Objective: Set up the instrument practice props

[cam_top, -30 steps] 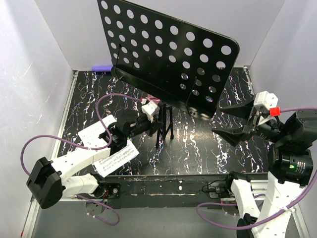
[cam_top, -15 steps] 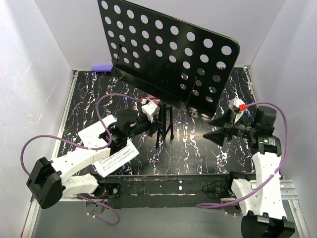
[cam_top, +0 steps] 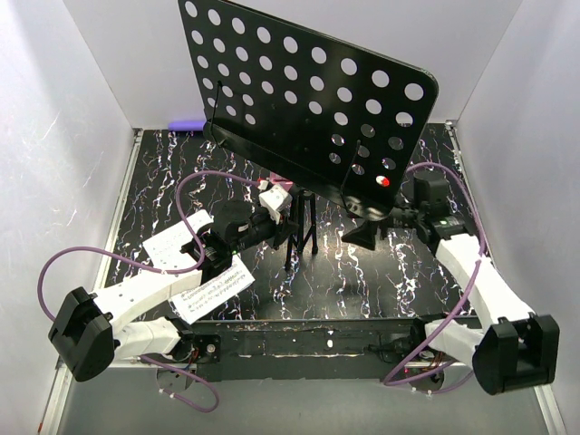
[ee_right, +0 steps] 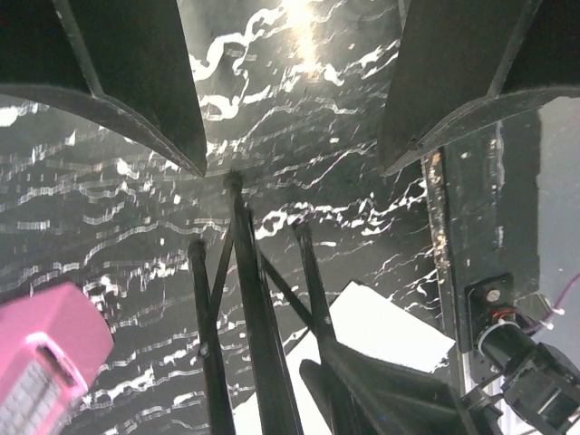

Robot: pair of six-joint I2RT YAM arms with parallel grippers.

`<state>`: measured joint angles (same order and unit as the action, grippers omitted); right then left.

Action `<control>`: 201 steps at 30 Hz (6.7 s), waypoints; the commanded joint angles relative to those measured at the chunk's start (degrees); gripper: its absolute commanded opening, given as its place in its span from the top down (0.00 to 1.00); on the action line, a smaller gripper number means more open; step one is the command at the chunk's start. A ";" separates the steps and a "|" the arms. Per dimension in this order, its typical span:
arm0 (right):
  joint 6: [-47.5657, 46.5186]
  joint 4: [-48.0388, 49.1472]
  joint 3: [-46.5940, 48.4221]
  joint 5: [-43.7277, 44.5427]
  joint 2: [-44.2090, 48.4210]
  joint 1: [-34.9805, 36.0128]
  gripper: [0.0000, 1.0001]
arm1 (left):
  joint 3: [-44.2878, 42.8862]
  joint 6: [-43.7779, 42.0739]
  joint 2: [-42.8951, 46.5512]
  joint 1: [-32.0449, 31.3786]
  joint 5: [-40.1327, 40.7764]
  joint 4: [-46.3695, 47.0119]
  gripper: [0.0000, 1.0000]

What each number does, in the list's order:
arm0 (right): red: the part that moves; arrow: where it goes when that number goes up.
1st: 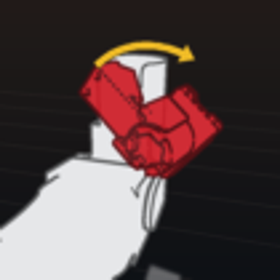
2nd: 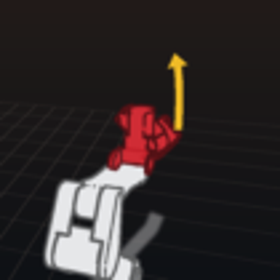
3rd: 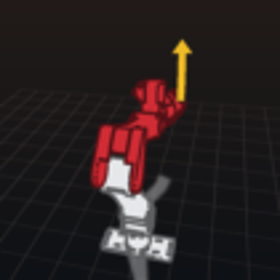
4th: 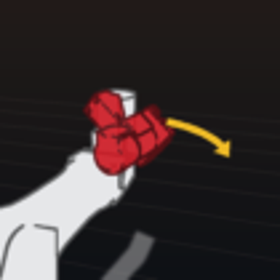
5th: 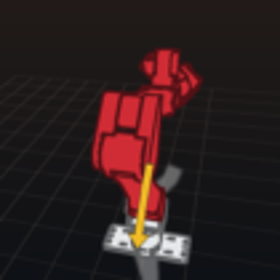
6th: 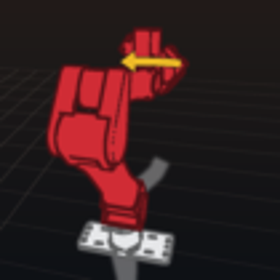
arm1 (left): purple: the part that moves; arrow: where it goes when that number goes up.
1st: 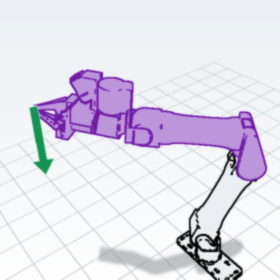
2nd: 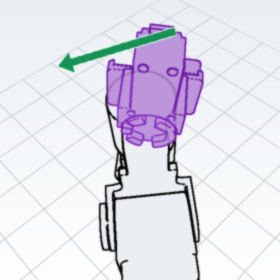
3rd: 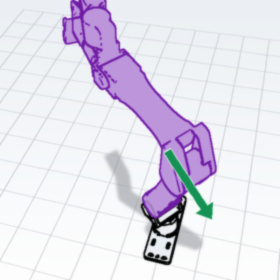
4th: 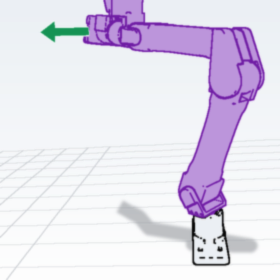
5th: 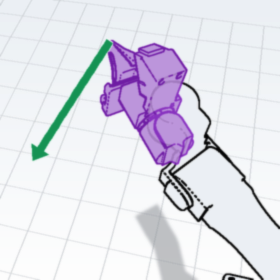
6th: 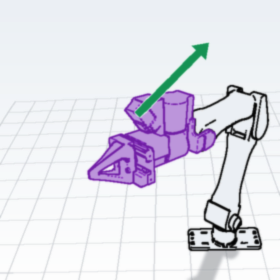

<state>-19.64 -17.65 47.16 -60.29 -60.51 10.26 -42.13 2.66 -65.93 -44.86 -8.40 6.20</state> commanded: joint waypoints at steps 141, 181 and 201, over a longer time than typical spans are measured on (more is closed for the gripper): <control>5.37 -1.79 -6.19 10.95 10.14 -15.97 0.42 | -5.77 14.04 -10.97 3.99 -17.88 -15.69 0.05; -16.22 -0.02 7.77 43.33 -14.55 -11.31 0.46 | -18.86 23.88 -37.24 -10.33 -21.39 -7.69 0.76; -13.76 -8.01 1.63 28.13 0.82 -20.72 0.26 | -22.82 23.02 -30.50 -11.65 -14.02 -10.94 0.26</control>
<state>-34.57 -22.98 50.76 -27.24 -63.61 -8.91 -64.53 27.88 -104.92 -56.12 -25.39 -3.84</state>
